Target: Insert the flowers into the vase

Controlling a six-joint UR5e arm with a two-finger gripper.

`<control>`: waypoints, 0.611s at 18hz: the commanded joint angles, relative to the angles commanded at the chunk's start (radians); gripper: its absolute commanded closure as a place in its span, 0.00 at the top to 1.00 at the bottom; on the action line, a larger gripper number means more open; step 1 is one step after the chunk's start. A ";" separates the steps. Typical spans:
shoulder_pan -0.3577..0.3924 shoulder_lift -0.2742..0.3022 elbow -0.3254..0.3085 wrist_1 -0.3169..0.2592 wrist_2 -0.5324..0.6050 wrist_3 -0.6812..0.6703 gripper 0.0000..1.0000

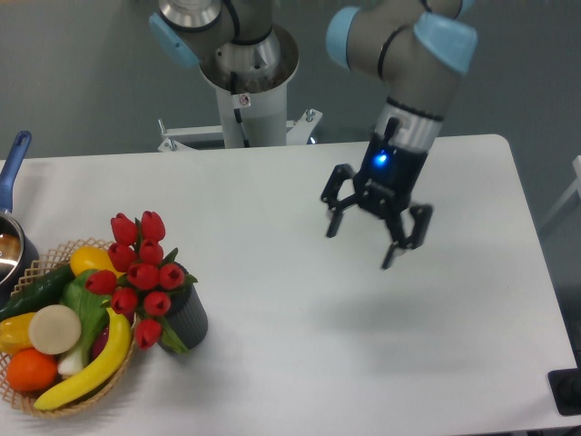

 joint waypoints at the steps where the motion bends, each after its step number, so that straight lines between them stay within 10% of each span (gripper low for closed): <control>1: 0.002 0.006 0.014 -0.027 0.008 0.000 1.00; 11: -0.008 0.049 0.142 -0.435 0.186 0.017 1.00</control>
